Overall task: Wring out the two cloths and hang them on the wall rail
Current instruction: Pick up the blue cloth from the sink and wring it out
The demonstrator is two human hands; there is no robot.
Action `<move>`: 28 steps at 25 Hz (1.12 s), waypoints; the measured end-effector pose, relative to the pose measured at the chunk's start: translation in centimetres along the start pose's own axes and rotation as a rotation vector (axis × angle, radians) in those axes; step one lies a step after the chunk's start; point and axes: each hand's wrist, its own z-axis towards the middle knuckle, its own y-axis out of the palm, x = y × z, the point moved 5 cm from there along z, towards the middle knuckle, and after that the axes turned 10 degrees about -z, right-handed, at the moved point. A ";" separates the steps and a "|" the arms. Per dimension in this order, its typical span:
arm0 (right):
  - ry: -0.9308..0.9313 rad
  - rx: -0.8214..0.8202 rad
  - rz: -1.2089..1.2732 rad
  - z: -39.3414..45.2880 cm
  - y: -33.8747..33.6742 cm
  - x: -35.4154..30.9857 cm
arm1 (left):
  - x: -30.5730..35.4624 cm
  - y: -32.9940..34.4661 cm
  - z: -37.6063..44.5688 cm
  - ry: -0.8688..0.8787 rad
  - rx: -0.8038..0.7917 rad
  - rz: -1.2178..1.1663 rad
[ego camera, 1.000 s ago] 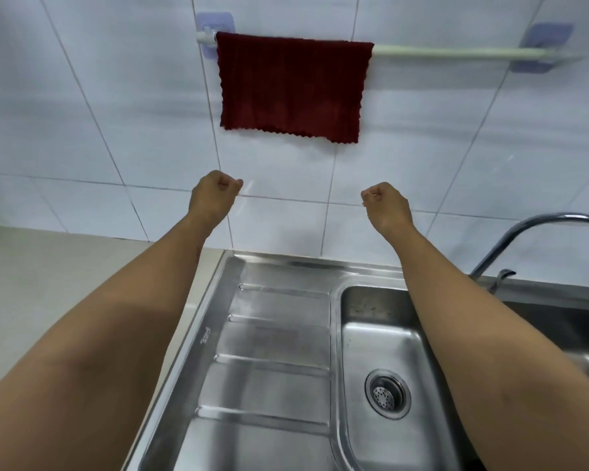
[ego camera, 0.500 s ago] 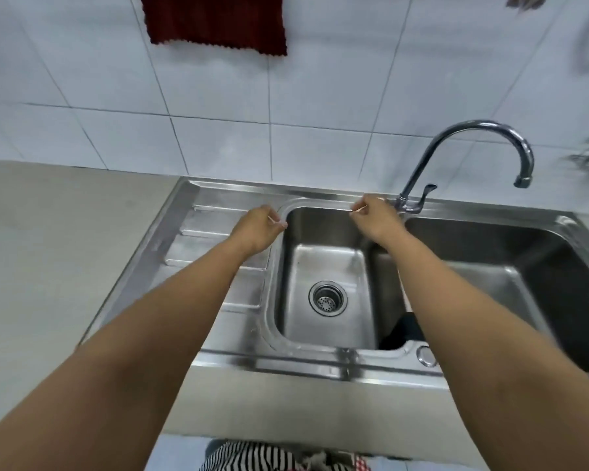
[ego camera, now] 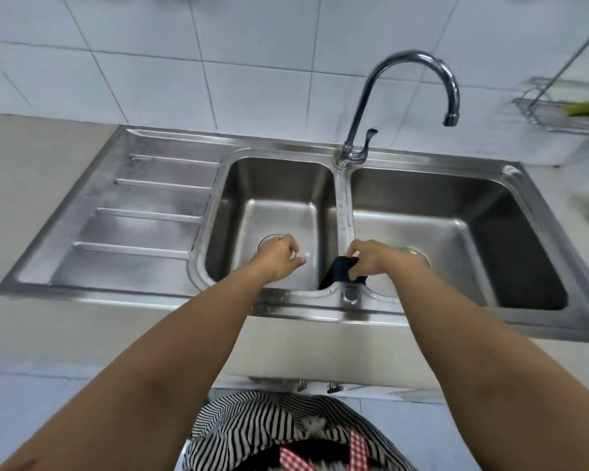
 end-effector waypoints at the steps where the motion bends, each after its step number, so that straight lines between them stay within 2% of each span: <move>1: -0.013 0.011 -0.019 -0.2 0.7 0.1 | 0.3 1.2 -0.1 -0.002 -0.023 0.019; 5: -0.039 0.282 -0.126 -0.9 0.8 -0.1 | 1.5 3.8 -0.4 -0.011 -0.077 0.069; 8: -0.070 0.394 -0.216 -1.1 0.7 -0.7 | 2.1 4.5 -0.1 0.005 -0.108 0.092; 14: -0.226 0.390 0.257 -1.7 -5.4 -2.5 | 4.4 2.0 1.7 0.105 -0.062 0.031; 17: -0.255 0.441 0.288 -1.9 -9.6 -3.7 | 5.4 -1.5 3.0 0.187 0.022 -0.178; 20: -0.256 0.499 0.450 -1.8 -12.1 -4.5 | 6.1 -5.6 3.2 0.249 0.119 -0.344; 24: -0.286 0.633 0.718 -1.6 -14.0 -6.2 | 6.2 -8.6 2.9 0.175 0.073 -0.678; 28: -0.343 0.725 0.850 -1.6 -15.6 -8.5 | 6.8 -9.3 2.5 0.148 -0.061 -1.172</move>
